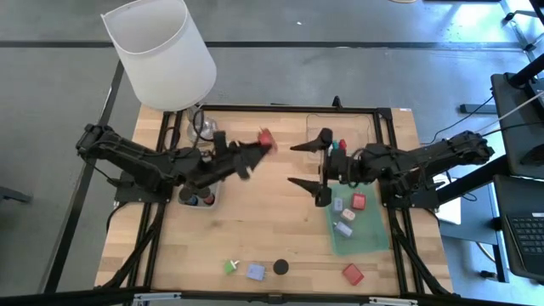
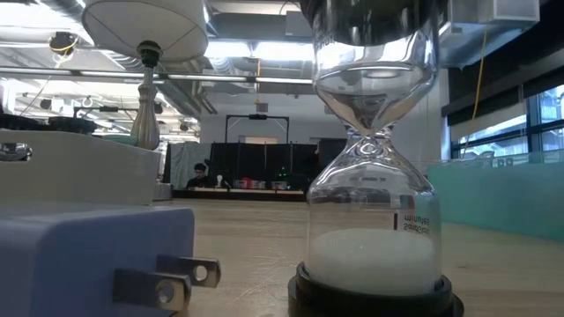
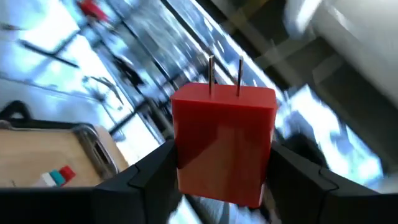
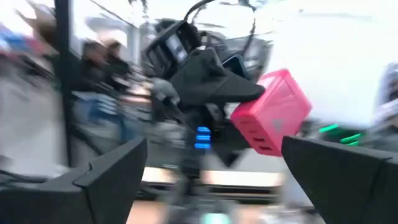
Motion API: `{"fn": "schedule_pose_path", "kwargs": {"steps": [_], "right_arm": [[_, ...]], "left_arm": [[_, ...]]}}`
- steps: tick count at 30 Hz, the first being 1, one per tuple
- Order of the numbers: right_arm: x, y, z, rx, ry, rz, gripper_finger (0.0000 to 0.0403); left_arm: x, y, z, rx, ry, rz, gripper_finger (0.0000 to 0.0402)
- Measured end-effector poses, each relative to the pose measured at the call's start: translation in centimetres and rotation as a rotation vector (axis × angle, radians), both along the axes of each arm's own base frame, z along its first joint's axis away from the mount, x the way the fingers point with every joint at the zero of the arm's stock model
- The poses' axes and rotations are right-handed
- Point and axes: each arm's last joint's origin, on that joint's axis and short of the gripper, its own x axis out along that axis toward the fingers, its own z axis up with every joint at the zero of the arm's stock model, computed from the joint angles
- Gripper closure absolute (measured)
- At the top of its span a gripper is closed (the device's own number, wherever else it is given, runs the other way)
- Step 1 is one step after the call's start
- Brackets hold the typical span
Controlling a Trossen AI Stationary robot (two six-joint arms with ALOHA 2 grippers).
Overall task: Pick & Place Office items
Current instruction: Put the left red charger adapter into the green bin
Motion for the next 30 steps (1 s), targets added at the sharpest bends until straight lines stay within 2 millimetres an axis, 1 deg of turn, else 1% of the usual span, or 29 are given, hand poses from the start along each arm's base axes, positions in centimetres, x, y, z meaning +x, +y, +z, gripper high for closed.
{"fn": "schedule_pose_path", "kwargs": {"steps": [3, 6, 10, 12, 17, 22, 26, 30], "right_arm": [[-0.2, -0.1, 0.3, -0.191, 0.001, -0.165, 0.003], [-0.4, -0.3, 1.2, -0.301, -0.057, -0.286, 0.0035], [-0.3, -0.6, 2.1, -0.323, -0.159, -0.292, 0.0037], [0.0, -0.8, 2.1, -0.32, -0.183, -0.287, 0.0037], [2.1, -1.0, 1.8, -0.337, -0.165, -0.298, 0.0037], [4.4, -1.1, 1.9, -0.45, -0.101, -0.367, 0.0037], [5.6, -1.0, 2.0, -0.472, -0.01, -0.411, 0.0037], [5.8, -1.3, 2.0, -0.488, 0.037, -0.434, 0.0037]], "left_arm": [[-0.1, 0.6, 0.4, -0.097, -0.082, 0.076, 0.0189], [-0.2, 1.3, 0.8, -0.132, -0.142, 0.1, 0.0189], [0.2, 2.2, 1.2, -0.144, -0.232, 0.102, 0.0189], [0.5, 2.5, 1.2, -0.145, -0.264, 0.091, 0.0189], [2.1, 3.0, 0.3, -0.191, -0.346, 0.052, 0.0189], [3.5, 3.1, -0.9, -0.239, -0.392, -0.013, 0.0189], [3.6, 3.3, -0.7, -0.229, -0.433, -0.054, 0.0189], [3.5, 3.4, -0.5, -0.213, -0.44, -0.052, 0.0189]]}}
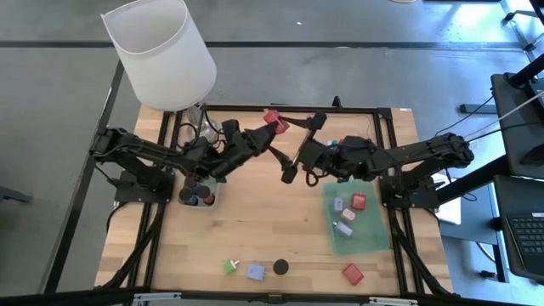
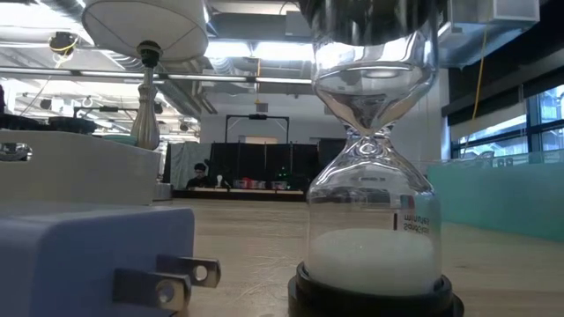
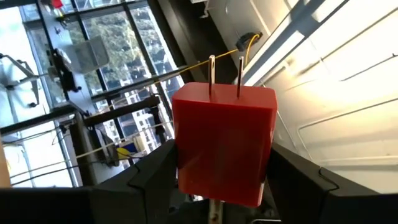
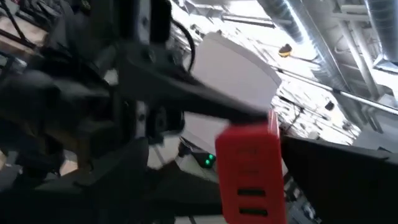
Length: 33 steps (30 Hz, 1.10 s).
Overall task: Pick & Place Office items
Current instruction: Put the left red charger adapter into the green bin
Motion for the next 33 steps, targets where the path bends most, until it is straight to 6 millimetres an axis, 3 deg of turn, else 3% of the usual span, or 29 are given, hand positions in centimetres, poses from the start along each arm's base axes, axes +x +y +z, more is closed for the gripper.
{"fn": "schedule_pose_path", "kwargs": {"steps": [7, 12, 21, 31, 33], "right_arm": [[-0.02, -0.4, -0.21, 0.005, 0.023, -0.116, 0.004], [-0.05, -0.31, -0.2, -0.014, 0.032, -0.122, 0.0065], [-0.06, -0.24, -0.2, -0.014, 0.031, -0.118, 0.0148], [-0.12, -0.28, -0.13, -0.023, 0.033, -0.125, 0.0272], [-0.12, -0.28, -0.13, -0.026, 0.036, -0.125, 0.028]], "left_arm": [[-0.01, -0.03, 0.03, 0.017, 0.006, 0.002, 0.0189], [-0.01, 0.04, 0.03, 0.017, 0.007, 0.003, 0.0189], [0.03, 0.01, 0.0, 0.025, 0.011, -0.007, 0.0189], [0.01, 0.01, 0.01, 0.016, 0.009, -0.006, 0.0189], [0.0, 0.01, 0.02, 0.015, 0.009, -0.006, 0.0189]]}}
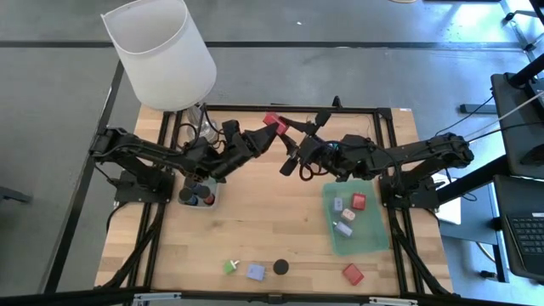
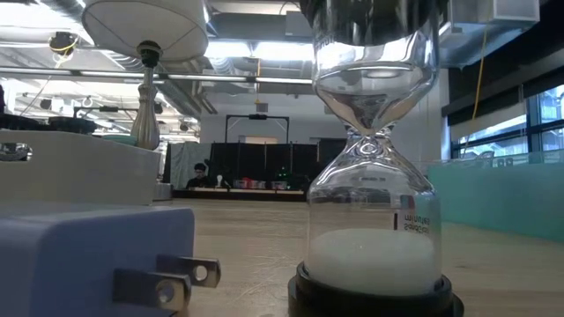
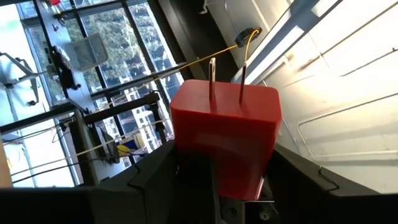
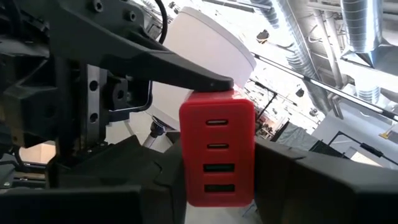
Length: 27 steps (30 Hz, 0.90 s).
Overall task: Pick & Place Office items
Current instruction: Put the left red charger adapter into the green bin
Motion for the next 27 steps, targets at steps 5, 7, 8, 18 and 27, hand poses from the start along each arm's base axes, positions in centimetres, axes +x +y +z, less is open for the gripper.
{"fn": "schedule_pose_path", "kwargs": {"steps": [5, 7, 8, 18, 27], "right_arm": [[0.0, 0.0, 0.0, -0.009, 0.004, -0.002, 0.028], [0.0, 0.0, 0.0, -0.003, 0.003, -0.01, 0.028], [0.0, 0.0, 0.0, 0.0, 0.006, -0.024, 0.028], [-3.8, 0.1, 3.1, 0.102, 0.088, -0.17, 0.028], [-10.9, 0.8, 1.9, 0.78, 0.313, 0.093, 0.0278]], "left_arm": [[0.0, 0.0, 0.0, 0.023, 0.008, -0.005, 0.0168], [0.1, 0.0, 0.0, 0.05, 0.018, -0.014, 0.0152], [0.1, 0.0, 0.0, 0.049, 0.018, -0.013, 0.0143], [-1.6, 1.9, 1.9, 0.084, -0.033, 0.047, 0.0111], [-1.7, 1.9, 2.0, 0.215, 0.056, 0.08, 0.0114]]}}
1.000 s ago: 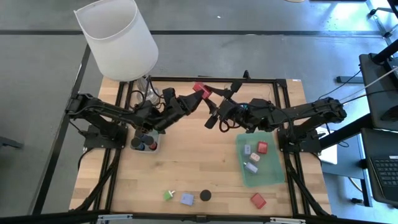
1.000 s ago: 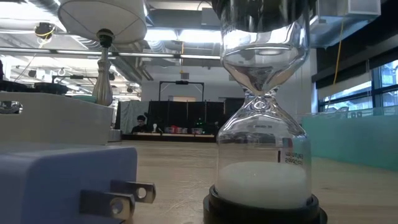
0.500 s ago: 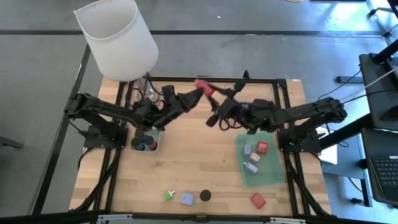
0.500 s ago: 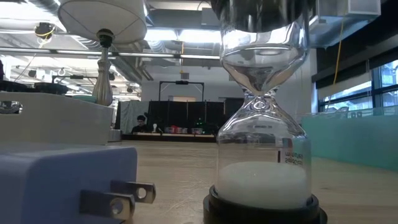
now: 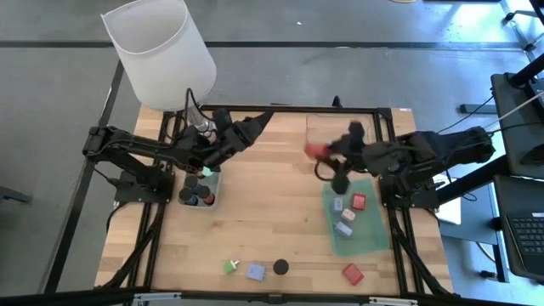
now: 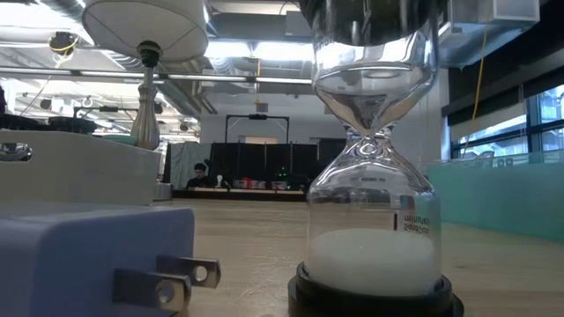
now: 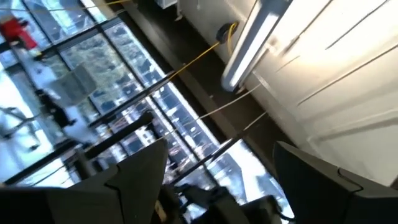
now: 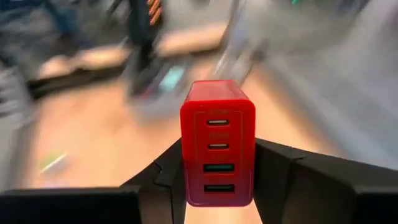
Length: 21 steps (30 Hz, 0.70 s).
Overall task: Pick & Place Office items
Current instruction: Put the left red charger adapter into the green bin
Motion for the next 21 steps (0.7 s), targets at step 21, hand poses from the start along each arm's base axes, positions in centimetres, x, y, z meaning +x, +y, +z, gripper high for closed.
{"fn": "schedule_pose_path", "kwargs": {"steps": [21], "right_arm": [[-6.8, 6.0, -12.2, 0.714, 1.096, -0.111, 0.0277]], "left_arm": [[0.5, 0.4, -0.9, -0.001, 0.108, 0.027, 0.0114]]}}
